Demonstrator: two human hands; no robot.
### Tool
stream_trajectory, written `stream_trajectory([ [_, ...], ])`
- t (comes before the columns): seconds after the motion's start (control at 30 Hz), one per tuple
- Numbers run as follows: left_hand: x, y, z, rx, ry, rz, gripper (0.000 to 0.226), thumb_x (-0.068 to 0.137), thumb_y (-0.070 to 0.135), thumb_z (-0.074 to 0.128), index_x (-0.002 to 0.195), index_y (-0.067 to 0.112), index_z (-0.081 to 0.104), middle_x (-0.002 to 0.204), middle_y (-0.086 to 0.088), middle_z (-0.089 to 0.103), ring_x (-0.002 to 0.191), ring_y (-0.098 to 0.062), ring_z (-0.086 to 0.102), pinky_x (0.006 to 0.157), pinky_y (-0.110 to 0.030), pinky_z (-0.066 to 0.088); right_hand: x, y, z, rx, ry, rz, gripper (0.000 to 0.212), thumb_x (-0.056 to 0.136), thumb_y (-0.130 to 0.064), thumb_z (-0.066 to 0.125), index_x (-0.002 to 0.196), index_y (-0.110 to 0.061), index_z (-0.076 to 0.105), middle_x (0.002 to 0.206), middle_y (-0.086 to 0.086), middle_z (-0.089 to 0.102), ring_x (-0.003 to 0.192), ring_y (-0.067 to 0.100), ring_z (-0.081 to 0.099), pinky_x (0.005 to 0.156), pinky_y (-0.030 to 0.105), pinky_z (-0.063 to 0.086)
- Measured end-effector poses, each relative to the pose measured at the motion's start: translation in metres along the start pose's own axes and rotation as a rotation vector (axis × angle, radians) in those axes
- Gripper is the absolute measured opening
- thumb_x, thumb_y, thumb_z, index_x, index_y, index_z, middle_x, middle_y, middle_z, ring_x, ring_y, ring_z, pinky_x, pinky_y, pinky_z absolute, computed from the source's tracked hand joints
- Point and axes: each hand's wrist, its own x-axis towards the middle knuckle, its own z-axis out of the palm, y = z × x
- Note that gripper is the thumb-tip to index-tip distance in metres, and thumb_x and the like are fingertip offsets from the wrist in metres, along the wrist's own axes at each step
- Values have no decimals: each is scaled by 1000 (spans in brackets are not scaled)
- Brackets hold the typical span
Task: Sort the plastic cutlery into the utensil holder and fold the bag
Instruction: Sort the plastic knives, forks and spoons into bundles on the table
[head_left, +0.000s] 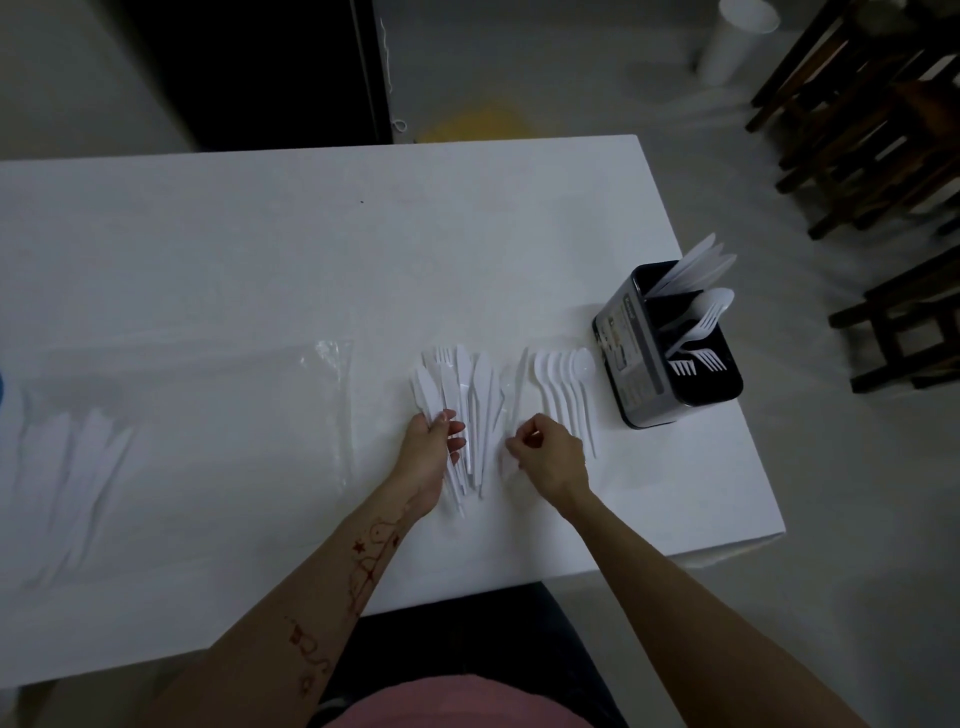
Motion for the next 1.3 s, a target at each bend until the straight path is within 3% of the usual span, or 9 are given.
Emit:
stream_trajectory([
  [0.13,-1,4,3,-113,-62,-14,26,100,23,45,118,5,51,98,-4,62,87,-16,61,72,-27,50,-11,-11,-9,-6,-32,-251,13,90,-23,69,91,-17,57,80,-4,67,70,8,64,66,19,54],
  [0.27,-2,9,4,-165,-140,-31,30,94,25,58,114,2,60,105,-13,67,95,-27,66,75,-36,57,-16,-14,-5,-57,-151,-477,10,89,-23,71,90,-16,64,82,-8,68,72,9,63,69,18,53],
  [0.37,-1,8,4,-159,-61,-13,22,96,10,53,116,-1,55,109,-13,63,92,-21,64,73,-34,55,-13,-8,3,16,-103,-383,14,91,-30,69,89,-17,65,80,-8,68,73,8,64,72,23,56],
  [0.47,1,6,0,-107,21,6,23,101,13,43,119,0,49,101,-4,63,84,-14,61,74,-30,52,-4,2,11,-70,26,-173,26,93,-41,63,87,-17,59,76,-2,66,69,15,65,73,36,59],
  [0.57,0,3,-5,-59,13,12,26,102,16,40,122,1,49,95,0,62,81,-13,59,72,-27,50,1,3,19,-168,18,-67,35,91,-54,60,87,-19,58,76,-3,66,67,15,65,72,38,59],
  [0.7,0,-1,-9,-45,14,8,26,102,16,40,123,3,49,94,0,63,82,-13,60,68,-28,50,6,-3,26,-96,53,27,28,94,-46,59,93,-18,60,84,-1,69,74,17,68,76,41,59],
  [0.8,1,-3,-10,-36,8,14,27,102,16,40,124,2,49,95,0,63,81,-13,60,75,-30,51,12,-7,28,-50,111,113,26,95,-41,61,97,-16,62,88,1,70,78,19,69,77,41,59],
  [1.03,0,0,-9,-73,-16,32,16,102,14,41,115,8,48,95,0,62,82,-14,59,75,-30,50,25,-10,19,97,94,171,19,88,-31,70,90,-12,70,80,2,72,75,19,71,79,43,61],
  [1.3,3,-3,-8,-80,-32,12,12,101,15,42,108,12,52,98,1,64,87,-14,60,80,-33,50,15,-13,-5,-186,213,101,16,92,-31,64,97,-17,56,86,-4,61,79,18,61,68,29,45],
])
